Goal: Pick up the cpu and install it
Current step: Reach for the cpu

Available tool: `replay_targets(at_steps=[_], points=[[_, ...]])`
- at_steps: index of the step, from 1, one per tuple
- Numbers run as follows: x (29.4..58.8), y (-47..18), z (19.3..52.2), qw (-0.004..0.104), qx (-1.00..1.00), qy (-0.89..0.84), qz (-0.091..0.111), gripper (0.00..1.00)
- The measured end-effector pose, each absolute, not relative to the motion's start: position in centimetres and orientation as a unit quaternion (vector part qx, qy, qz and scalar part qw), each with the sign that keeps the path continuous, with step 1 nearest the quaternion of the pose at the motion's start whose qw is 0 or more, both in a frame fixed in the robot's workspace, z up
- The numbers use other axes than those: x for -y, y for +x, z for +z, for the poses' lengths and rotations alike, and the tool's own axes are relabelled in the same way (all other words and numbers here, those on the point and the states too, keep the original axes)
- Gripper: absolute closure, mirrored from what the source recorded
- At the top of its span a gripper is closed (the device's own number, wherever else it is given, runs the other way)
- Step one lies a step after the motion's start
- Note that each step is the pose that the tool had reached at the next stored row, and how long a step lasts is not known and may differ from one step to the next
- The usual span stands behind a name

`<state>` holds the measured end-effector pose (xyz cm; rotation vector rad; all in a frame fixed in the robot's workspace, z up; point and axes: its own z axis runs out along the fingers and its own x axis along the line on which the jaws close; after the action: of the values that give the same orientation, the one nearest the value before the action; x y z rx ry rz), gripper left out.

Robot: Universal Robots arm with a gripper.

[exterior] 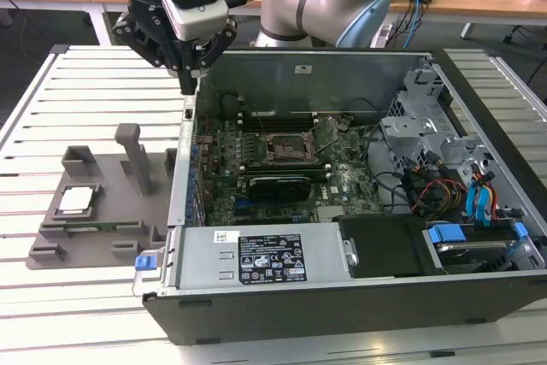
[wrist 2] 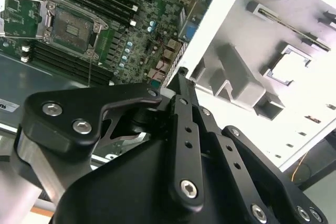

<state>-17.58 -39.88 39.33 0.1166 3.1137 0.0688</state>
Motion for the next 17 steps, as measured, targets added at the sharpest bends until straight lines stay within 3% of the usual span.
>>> replay_targets(at_steps=[17], points=[[39.9, -21.4, 39.3, 0.012, -0.999, 0.037, 0.022, 0.89]])
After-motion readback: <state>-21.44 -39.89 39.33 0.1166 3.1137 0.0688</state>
